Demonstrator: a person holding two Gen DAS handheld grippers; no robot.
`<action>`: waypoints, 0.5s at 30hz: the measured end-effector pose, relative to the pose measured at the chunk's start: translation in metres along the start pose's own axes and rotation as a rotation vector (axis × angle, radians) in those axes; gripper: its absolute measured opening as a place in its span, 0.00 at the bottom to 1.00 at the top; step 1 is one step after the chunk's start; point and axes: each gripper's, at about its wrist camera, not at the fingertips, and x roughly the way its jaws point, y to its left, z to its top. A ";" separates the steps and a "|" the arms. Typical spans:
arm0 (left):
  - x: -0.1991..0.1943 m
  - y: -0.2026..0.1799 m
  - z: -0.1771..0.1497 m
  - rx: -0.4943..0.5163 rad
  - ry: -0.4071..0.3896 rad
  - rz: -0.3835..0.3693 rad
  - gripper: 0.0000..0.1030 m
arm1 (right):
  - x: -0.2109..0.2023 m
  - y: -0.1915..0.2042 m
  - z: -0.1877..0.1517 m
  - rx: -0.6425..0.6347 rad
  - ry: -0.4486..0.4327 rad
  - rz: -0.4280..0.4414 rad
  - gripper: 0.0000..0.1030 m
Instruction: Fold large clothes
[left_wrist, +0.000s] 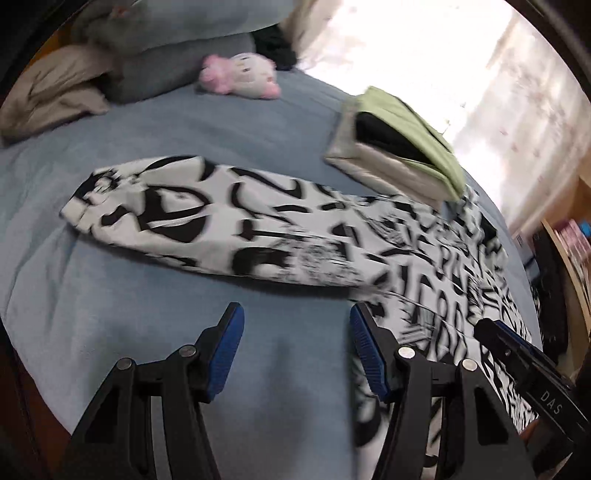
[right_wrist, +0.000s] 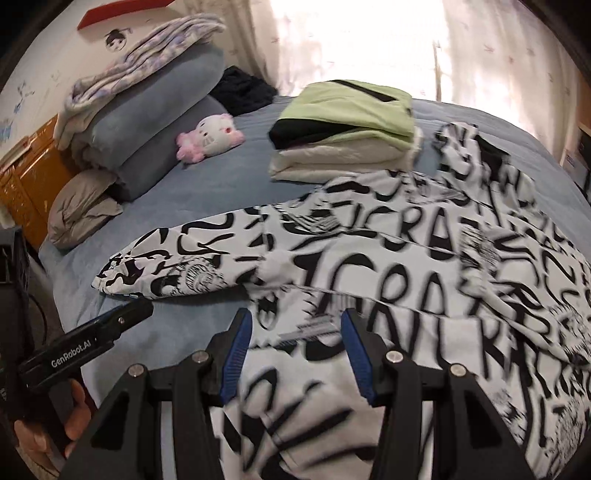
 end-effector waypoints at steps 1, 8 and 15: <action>0.003 0.009 0.002 -0.020 0.006 -0.001 0.56 | 0.007 0.006 0.003 -0.006 0.003 0.003 0.49; 0.024 0.075 0.010 -0.162 0.034 -0.046 0.56 | 0.052 0.049 0.010 -0.061 0.045 0.034 0.49; 0.040 0.128 0.010 -0.313 0.024 -0.160 0.56 | 0.075 0.075 0.011 -0.114 0.068 0.038 0.49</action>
